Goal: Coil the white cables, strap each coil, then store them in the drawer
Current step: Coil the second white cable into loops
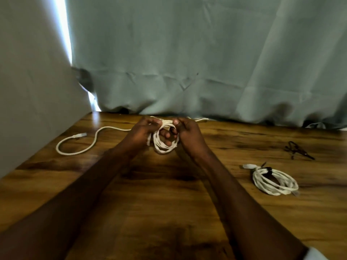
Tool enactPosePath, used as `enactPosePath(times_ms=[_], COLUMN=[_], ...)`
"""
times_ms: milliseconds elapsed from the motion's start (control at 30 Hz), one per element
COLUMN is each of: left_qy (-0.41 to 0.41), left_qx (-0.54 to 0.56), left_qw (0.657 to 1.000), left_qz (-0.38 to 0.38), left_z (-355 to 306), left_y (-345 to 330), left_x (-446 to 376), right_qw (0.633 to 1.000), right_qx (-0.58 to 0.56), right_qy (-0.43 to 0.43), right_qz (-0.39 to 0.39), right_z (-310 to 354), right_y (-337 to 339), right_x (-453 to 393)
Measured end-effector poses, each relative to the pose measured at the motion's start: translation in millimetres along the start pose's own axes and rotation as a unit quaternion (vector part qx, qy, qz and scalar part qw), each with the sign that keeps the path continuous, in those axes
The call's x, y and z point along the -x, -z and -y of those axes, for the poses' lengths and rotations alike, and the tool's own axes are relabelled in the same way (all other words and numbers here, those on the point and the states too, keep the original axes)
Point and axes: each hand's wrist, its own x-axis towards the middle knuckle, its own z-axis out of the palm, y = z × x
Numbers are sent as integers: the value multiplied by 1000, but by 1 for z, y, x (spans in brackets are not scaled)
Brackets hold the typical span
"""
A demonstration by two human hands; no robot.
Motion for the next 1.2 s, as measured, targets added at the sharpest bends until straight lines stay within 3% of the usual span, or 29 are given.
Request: enactPosePath(times_ms=[100, 367, 633, 833, 967, 1067, 1200], left_qy=[24, 12, 14, 5, -8, -12, -34], left_qx=[73, 71, 177, 138, 82, 70, 55], left_qw=[997, 995, 981, 982, 990, 995, 997], left_qz=[32, 68, -82, -131, -111, -74, -39], left_z=[-8, -2, 48, 42, 48, 54, 60], left_y=[-6, -57, -90, -103, -117, -137, -171], left_x=[-6, -38, -44, -34, -32, -23, -8], right_qw=[999, 992, 982, 975, 923, 901, 887], right_qx=[-45, -37, 64, 113, 240, 217, 226], right_qy=[8, 18, 20, -31, 14, 55, 50], right_qz=[-12, -116, -175, -189, -302, -372, -400], right_z=[7, 5, -13, -7, 9, 32, 63], right_y=[13, 47, 54, 49, 59, 85, 151], right_x=[0, -12, -13, -10, 7, 15, 31])
